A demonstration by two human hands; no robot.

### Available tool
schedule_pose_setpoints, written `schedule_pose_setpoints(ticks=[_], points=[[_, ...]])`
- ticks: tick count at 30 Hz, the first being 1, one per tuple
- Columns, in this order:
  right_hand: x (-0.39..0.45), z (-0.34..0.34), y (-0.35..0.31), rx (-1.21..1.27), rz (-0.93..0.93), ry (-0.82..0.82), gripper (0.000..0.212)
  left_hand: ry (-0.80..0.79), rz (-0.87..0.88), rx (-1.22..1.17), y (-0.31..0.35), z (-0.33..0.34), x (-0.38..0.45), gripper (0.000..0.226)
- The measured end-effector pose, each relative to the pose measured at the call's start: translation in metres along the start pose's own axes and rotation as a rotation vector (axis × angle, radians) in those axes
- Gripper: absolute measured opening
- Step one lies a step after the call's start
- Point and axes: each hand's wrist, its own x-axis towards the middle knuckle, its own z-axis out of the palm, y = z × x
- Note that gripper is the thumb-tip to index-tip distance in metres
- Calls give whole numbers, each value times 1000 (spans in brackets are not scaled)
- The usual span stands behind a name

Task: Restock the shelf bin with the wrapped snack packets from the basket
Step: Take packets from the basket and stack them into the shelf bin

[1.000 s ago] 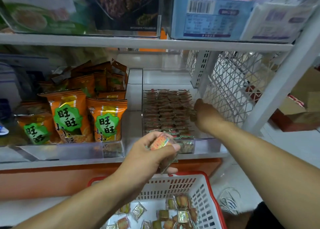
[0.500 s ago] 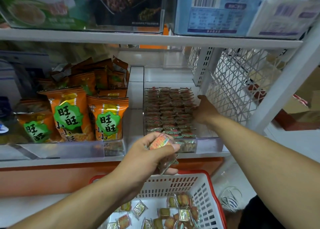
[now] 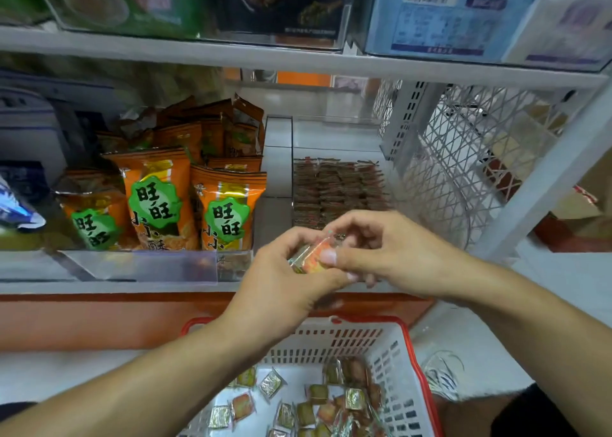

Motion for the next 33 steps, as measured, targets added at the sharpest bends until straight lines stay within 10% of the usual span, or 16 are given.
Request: schedule_pose_setpoints(ticks=[10,33], points=[[-6,-17,1,534,215,10,42,-106,-96,-397,5,-13,9,58],[-15,-13,3,284,-179,143,33,10,-103,-408,13,-16,7,33]])
